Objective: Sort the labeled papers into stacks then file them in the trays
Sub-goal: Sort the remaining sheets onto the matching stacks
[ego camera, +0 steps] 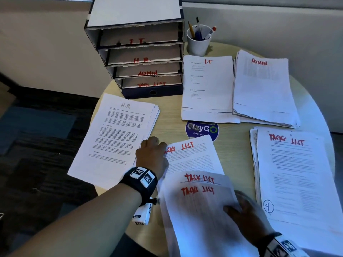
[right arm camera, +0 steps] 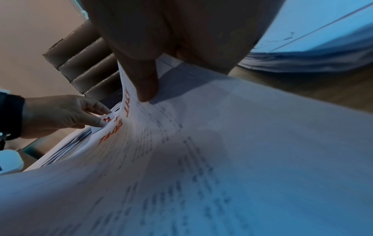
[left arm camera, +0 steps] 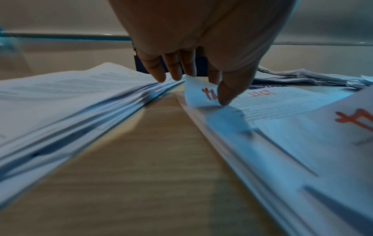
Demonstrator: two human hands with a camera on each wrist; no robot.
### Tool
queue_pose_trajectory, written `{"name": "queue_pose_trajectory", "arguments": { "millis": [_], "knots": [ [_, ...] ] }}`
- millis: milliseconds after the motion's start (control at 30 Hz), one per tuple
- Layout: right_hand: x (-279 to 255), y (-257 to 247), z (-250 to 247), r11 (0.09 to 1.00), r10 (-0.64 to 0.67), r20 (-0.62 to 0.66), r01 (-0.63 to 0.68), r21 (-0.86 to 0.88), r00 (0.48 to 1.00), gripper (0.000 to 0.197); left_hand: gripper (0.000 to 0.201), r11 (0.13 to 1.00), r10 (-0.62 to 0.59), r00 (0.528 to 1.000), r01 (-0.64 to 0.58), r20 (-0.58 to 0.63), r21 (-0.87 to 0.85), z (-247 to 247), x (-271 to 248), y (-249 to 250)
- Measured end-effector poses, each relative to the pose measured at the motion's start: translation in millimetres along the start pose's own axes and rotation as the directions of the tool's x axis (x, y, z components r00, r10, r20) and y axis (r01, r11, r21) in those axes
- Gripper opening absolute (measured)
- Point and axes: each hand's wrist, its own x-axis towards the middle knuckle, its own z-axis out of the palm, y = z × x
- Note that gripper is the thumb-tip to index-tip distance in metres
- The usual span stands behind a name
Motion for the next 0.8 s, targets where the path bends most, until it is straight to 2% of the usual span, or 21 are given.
{"name": "queue_pose_trajectory", "arguments": {
  "millis": [100, 200, 300, 367, 467, 533, 600, 667, 733, 767, 800],
  "knots": [
    [-2, -1, 0, 1.0, 0.009, 0.018, -0.009, -0.022, 1.0, 0.029, 0.045, 0.999, 0.044, 0.998, -0.045, -0.049, -0.014, 3, -4, -3],
    [-2, 0, 1, 0.999, 0.037, 0.056, -0.035, -0.03, 0.998, 0.029, 0.037, 0.998, -0.041, 0.999, 0.04, -0.017, -0.053, 4, -3, -2],
    [-1, 3, -1, 0.999, 0.024, 0.065, -0.026, 0.024, 0.998, 0.035, 0.016, 0.932, -0.183, 0.981, 0.196, 0.071, -0.306, -1, 0, -2],
    [-3, 4, -6, 0.987, -0.014, 0.058, 0.004, 0.162, 0.998, 0.043, 0.009, 0.817, -0.186, 0.98, 0.198, 0.077, -0.541, -5, -6, -1],
    [-6, 3, -21, 0.963, -0.026, -0.061, 0.041, 0.268, 0.998, 0.058, 0.016, 0.651, -0.068, 0.997, 0.076, 0.041, -0.756, -27, -31, 8],
    [-7, -1, -34, 0.963, -0.058, -0.198, 0.107, 0.247, 0.979, 0.074, 0.022, 0.603, 0.072, 0.997, -0.02, 0.029, -0.797, -40, -47, 11],
    [-4, -7, -47, 0.963, -0.096, -0.229, 0.149, 0.225, 0.969, 0.067, 0.024, 0.584, 0.207, 0.975, -0.061, 0.076, -0.81, -47, -57, 11],
    [0, -17, -55, 0.967, -0.097, -0.187, 0.137, 0.217, 0.978, 0.048, 0.023, 0.551, 0.285, 0.944, -0.023, 0.163, -0.834, -50, -58, 11],
    [6, -22, -57, 0.972, -0.06, -0.141, 0.09, 0.216, 0.988, 0.035, 0.027, 0.569, 0.266, 0.946, 0.002, 0.186, -0.823, -42, -44, 9],
    [9, -20, -56, 0.97, -0.051, -0.141, 0.082, 0.227, 0.989, 0.041, 0.031, 0.648, 0.227, 0.956, -0.004, 0.188, -0.761, -36, -33, 6],
    [10, -19, -56, 0.97, -0.046, -0.144, 0.078, 0.229, 0.989, 0.052, 0.036, 0.774, 0.194, 0.968, -0.05, 0.162, -0.631, -28, -20, 2]
  ]
}}
